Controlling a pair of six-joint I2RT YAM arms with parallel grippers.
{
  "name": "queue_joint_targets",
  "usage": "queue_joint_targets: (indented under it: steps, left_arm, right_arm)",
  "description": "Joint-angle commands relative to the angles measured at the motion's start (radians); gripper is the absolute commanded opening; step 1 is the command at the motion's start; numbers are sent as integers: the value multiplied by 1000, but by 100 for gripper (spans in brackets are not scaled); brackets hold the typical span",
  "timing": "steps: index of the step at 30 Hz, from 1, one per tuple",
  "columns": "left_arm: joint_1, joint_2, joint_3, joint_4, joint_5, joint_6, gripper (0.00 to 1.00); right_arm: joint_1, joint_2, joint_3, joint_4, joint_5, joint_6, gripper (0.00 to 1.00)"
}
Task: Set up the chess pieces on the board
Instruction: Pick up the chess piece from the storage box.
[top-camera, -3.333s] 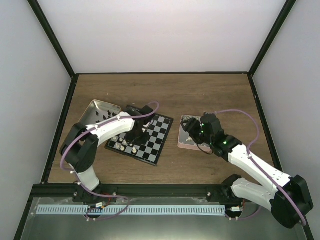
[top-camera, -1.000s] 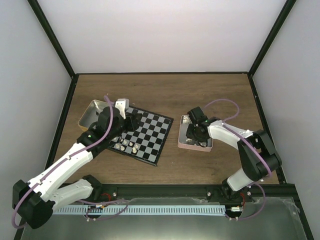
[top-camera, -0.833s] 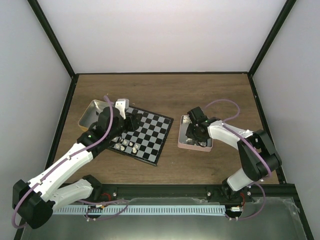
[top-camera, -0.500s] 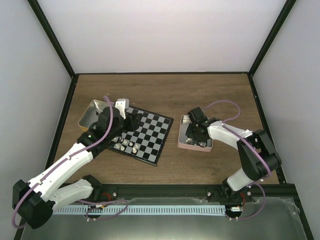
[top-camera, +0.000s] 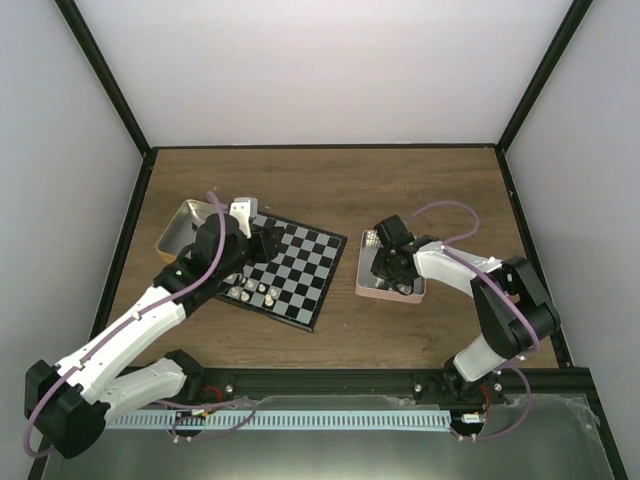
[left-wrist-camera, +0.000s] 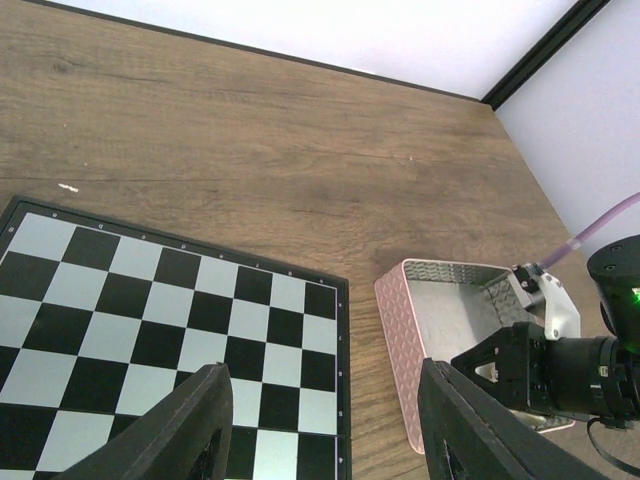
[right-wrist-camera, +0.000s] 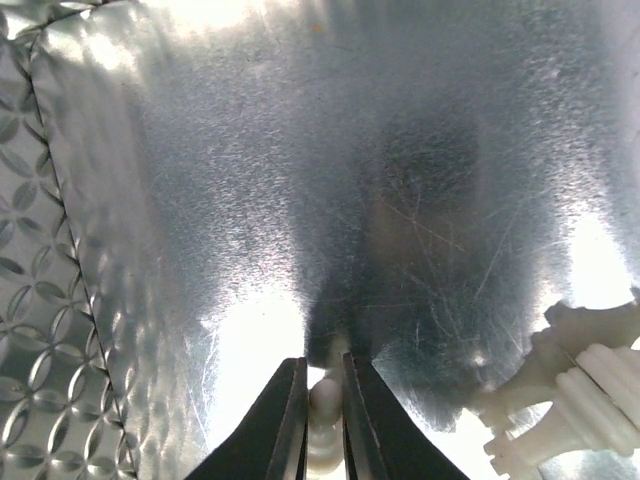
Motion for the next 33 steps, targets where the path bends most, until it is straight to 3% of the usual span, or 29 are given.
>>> queue_joint_targets:
  steps: [1,8,12,20,26,33]
  left_arm:
    - [-1,-22,-9,25,-13,-3,53]
    - [-1,-36,-14,23,4,-6,53]
    - [-1,-42,-42,77,91,-42,54]
    - [-1,-45,-121,277,275,-148,65]
    - [-4,-9,-200,454,426,-271,67]
    - [-52,1,-298,672,406,-390,66]
  right_arm:
    - [-4,6,-4,-2,30,-2,9]
    - [5,-118,-5,71,76,-24,7]
    - [11,-226,9,131,79,-58,6]
    - [67,-343,41,255,-107,-44,6]
    - [126,-366,29,400,-299,91,6]
    - [131,-399,-48,648,-372,393,7]
